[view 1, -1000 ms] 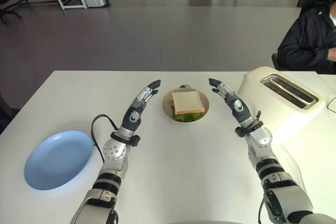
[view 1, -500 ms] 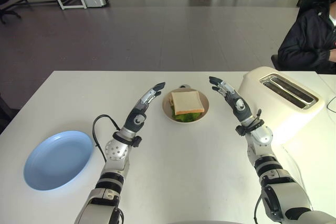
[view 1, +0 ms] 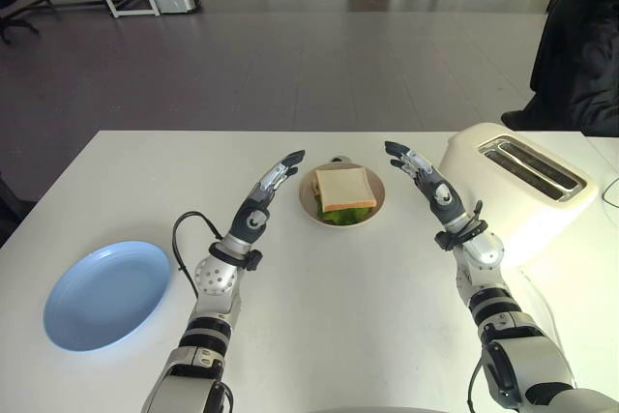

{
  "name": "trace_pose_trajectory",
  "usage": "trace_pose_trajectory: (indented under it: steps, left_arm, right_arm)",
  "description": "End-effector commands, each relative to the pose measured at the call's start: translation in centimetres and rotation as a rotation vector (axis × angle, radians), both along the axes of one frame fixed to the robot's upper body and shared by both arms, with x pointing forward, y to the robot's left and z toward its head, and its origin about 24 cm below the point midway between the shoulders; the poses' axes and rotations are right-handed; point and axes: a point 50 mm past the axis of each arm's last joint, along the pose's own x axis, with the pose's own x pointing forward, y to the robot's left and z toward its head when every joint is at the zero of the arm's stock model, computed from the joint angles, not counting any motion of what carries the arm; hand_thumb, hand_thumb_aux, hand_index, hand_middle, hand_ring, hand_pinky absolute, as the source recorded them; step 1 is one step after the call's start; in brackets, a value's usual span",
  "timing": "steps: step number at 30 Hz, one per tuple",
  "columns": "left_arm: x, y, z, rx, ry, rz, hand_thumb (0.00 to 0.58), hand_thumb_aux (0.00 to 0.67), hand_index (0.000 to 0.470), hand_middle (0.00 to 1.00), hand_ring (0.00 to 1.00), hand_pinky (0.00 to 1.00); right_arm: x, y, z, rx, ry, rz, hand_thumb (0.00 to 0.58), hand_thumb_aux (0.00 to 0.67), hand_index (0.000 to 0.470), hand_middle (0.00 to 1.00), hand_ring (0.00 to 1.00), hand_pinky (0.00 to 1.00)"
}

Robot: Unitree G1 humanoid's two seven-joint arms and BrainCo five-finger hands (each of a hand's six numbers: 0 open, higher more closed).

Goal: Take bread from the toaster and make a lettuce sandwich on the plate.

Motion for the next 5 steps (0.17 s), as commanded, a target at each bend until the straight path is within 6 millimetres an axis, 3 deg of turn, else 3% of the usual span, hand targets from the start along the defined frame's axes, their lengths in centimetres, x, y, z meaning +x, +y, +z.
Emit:
trace_pose_trajectory:
  steps: [1, 5]
  left_arm:
    - [0.04, 0.13, 0.04, 0.008, 0.006, 0.0, 0.0, 0.0, 0.0, 0.0, 0.0, 0.0]
    - [0.15, 0.09, 0.06, 0.008, 0.007, 0.0, 0.0, 0.0, 0.0, 0.0, 0.0, 0.0]
  right_arm:
    - [0.12, -0.02, 0.37, -0.01, -0.013, 0.006, 0.0, 0.0, 0.0, 0.0, 0.0, 0.0]
    - [0.15, -0.08, 0.38, -0.009, -0.012, 0.006, 0.0, 0.0, 0.0, 0.0, 0.0, 0.0]
